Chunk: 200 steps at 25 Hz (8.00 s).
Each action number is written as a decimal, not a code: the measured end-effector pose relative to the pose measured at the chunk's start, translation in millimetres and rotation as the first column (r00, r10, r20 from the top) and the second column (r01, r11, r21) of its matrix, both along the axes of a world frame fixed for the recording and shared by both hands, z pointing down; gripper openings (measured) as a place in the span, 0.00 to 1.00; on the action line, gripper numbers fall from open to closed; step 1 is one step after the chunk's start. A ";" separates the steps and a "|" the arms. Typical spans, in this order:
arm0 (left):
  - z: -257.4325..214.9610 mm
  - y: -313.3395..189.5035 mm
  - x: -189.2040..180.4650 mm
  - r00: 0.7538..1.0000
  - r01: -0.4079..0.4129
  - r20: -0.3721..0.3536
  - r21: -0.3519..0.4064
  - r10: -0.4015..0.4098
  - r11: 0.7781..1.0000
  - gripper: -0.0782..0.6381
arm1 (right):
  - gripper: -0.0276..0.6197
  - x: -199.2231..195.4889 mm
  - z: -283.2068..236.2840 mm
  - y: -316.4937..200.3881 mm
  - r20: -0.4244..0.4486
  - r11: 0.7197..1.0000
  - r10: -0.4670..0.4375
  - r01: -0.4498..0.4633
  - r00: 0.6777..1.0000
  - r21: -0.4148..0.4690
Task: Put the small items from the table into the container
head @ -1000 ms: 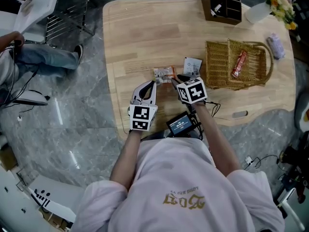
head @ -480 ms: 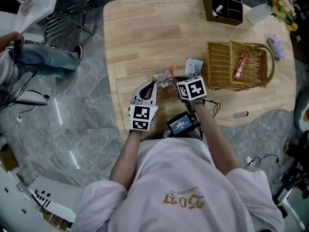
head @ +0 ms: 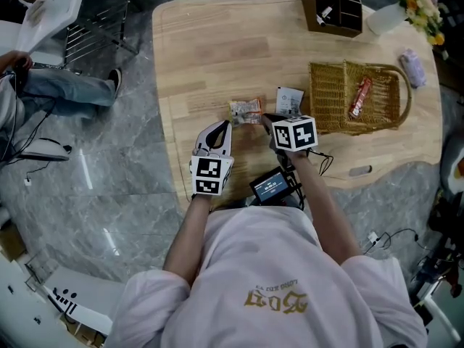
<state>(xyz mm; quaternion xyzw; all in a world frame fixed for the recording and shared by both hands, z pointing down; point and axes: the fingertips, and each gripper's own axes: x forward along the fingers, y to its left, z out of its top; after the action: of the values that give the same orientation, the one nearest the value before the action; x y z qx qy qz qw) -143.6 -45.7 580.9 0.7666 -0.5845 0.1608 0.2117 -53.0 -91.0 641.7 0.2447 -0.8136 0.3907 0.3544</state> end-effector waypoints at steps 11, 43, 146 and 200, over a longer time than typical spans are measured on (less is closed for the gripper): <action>-6.0 -7.3 -6.2 1.000 0.020 -0.009 0.019 -0.020 1.000 0.12 | 0.06 7.9 -36.1 -3.8 0.067 0.996 0.082 -0.085 0.994 0.036; -99.3 -46.7 35.1 0.999 -0.036 -0.003 0.232 0.038 0.972 0.12 | 0.06 66.9 -187.2 -33.5 0.369 0.916 0.259 -0.347 0.893 0.198; -297.2 -25.5 31.9 0.999 0.035 0.004 0.609 -0.047 0.792 0.12 | 0.07 120.3 -367.1 -10.9 0.395 0.469 0.145 -0.415 0.907 0.780; -167.7 -59.3 77.7 0.999 -0.045 0.044 0.372 0.031 0.927 0.12 | 0.07 114.6 -202.7 -28.2 0.100 0.678 0.116 -0.152 0.988 0.719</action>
<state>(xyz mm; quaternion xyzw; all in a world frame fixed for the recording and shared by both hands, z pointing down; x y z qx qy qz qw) -65.9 -105.0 413.1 0.8010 -0.5932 0.0649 0.0481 61.6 -119.2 439.0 0.4142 -0.8895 0.0684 0.1804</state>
